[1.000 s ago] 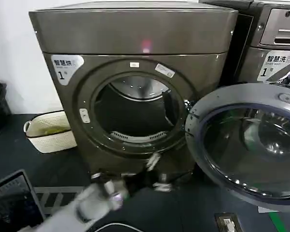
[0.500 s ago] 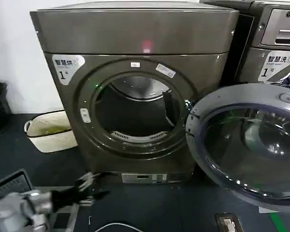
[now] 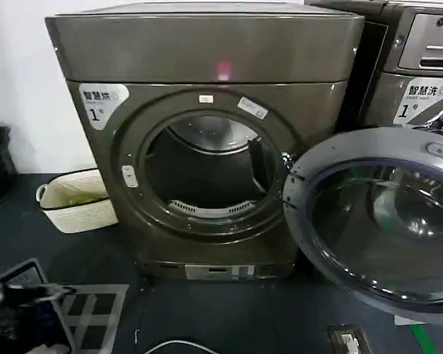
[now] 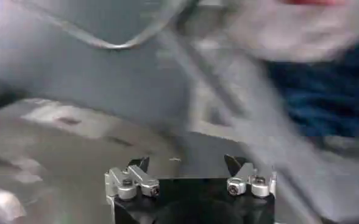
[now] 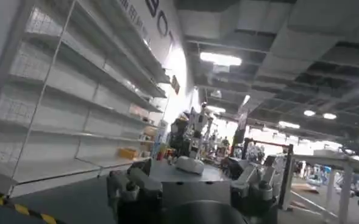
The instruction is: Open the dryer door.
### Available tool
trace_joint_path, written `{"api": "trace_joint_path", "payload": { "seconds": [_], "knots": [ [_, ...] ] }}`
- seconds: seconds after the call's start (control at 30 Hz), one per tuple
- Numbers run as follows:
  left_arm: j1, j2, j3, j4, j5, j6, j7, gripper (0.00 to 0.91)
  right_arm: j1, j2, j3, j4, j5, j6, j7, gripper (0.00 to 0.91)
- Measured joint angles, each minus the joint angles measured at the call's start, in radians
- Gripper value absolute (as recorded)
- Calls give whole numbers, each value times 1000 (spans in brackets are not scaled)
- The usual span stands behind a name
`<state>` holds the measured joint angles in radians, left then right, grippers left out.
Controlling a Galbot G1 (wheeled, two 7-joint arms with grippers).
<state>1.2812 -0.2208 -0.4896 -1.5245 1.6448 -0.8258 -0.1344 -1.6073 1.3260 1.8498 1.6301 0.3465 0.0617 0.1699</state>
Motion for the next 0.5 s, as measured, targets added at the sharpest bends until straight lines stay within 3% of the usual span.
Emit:
{"api": "trace_joint_path", "payload": {
  "seconds": [0.07,0.27,0.5],
  "knots": [
    [3,13,6,50,83,0,-12,907,2,2,-6,-4,5,28,3,907],
    [1,31,31,168,191,1,-17,907,-4,15,-10,3,2,25,2,907],
    [10,35,46,221,185,1,-21,907,0,21,-14,7,4,36,4,907]
  ]
}}
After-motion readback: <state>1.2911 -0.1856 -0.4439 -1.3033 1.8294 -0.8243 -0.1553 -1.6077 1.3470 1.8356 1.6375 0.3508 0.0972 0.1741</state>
